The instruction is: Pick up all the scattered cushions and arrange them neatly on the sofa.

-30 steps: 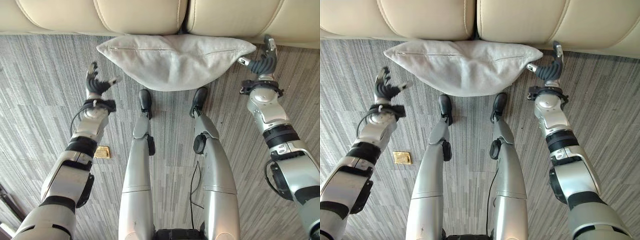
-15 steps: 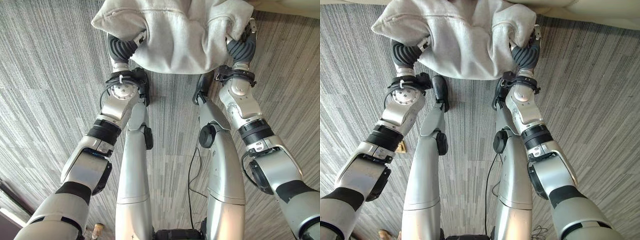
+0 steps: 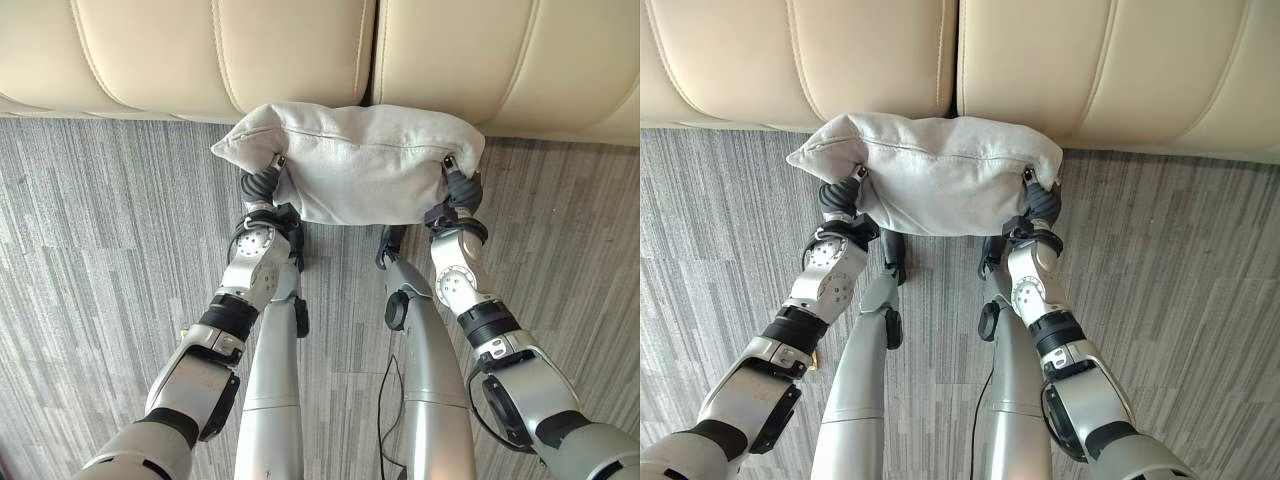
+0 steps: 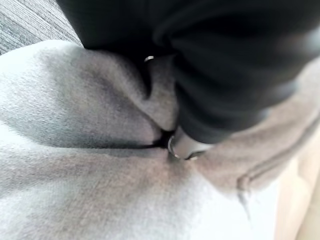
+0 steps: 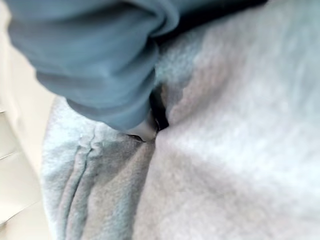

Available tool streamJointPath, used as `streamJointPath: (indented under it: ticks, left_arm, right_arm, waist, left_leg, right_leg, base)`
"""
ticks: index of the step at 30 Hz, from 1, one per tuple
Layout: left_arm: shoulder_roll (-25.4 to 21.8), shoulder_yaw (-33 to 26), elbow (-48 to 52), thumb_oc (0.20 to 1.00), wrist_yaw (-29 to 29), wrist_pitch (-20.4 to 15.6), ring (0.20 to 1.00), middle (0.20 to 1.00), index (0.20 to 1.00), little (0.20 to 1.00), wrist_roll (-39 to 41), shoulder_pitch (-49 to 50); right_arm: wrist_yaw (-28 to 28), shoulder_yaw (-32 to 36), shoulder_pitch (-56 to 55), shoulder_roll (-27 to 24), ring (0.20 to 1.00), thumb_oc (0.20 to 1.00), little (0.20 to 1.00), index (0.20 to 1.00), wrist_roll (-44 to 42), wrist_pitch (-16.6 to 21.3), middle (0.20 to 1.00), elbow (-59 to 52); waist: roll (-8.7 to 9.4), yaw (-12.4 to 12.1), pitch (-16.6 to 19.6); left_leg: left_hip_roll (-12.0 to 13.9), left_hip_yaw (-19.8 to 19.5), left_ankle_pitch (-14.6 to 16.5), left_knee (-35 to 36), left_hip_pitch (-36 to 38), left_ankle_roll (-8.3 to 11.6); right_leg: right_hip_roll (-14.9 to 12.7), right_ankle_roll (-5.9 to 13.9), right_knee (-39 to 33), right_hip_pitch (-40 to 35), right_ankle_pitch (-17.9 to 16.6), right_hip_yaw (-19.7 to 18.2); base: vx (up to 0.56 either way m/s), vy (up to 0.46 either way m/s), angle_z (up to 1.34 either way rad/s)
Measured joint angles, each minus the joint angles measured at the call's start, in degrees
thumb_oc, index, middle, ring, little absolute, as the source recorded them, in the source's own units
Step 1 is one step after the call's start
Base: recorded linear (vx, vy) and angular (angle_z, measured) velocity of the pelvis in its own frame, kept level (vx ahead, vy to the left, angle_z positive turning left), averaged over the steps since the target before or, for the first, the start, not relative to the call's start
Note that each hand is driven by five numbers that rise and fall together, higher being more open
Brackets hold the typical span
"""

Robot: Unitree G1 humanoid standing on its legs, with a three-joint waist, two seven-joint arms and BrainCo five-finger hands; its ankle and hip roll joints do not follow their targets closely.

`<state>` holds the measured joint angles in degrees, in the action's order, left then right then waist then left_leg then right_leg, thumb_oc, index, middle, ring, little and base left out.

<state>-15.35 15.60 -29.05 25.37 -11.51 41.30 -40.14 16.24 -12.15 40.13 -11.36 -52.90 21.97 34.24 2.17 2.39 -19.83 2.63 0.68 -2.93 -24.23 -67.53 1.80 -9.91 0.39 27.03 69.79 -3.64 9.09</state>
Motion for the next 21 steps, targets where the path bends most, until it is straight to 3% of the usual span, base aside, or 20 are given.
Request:
streamJointPath:
  ticks: [6, 8, 10, 21]
  left_arm:
    - [0.2, -0.1, 3.1, 0.200, -1.9, 0.4, 0.200, 0.200, 0.200, 0.200, -1.2, 7.1]
    - [0.5, 0.1, 6.0, 0.200, -2.4, 0.7, 0.200, 0.200, 0.200, 0.200, -2.8, 12.9]
    - [0.1, -0.1, 6.5, 0.200, -2.4, 0.8, 0.200, 0.200, 0.200, 0.200, -4.3, 15.8]
    - [-0.7, -0.3, 14.9, 0.200, -3.0, 3.3, 0.200, 0.200, 0.200, 0.200, -11.1, 32.5]
  right_arm:
    - [-0.8, -1.0, -8.6, 0.3, 0.200, 0.200, 0.200, 0.200, 0.6, -2.4, 0.200, -1.9]
    - [-0.7, -2.9, -14.9, -0.1, 0.200, 0.200, 0.200, 0.200, 3.3, -3.6, 0.200, -4.6]
    - [-0.4, -4.4, -18.1, -1.2, 0.200, 0.200, 0.200, 0.200, 7.2, -5.2, 0.200, -6.3]
    - [0.5, -4.5, -30.8, -5.7, 0.200, 0.200, 0.200, 0.200, 27.2, -14.7, 0.200, -16.4]
  waist:
    - [0.03, -0.1, -0.1]
    - [0.12, -0.2, -0.1]
    - [0.11, -0.1, -0.1]
    - [-0.70, -1.3, 2.5]
  left_leg:
    - [0.0, 0.5, -0.6, 5.7, 11.4, 0.48]
    - [-0.1, 0.9, -2.1, 10.8, 21.2, 0.32]
    - [0.3, 1.0, -2.0, 13.8, 28.0, 0.40]
    - [1.3, 0.9, -3.0, 27.2, 57.1, 0.78]
  right_leg:
    - [0.6, 0.67, -4.5, -10.7, -0.4, 0.0]
    - [1.0, -0.29, -7.9, -19.5, -1.7, 0.3]
    - [1.5, 1.13, -10.4, -26.1, -0.7, 0.4]
    - [3.8, 1.77, -26.9, -57.2, -3.3, 3.2]
  base:
    - [-0.02, -0.013, -0.03]
    - [-0.04, -0.038, -0.06]
    - [0.05, -0.036, -0.07]
    - [0.16, -0.014, 0.03]
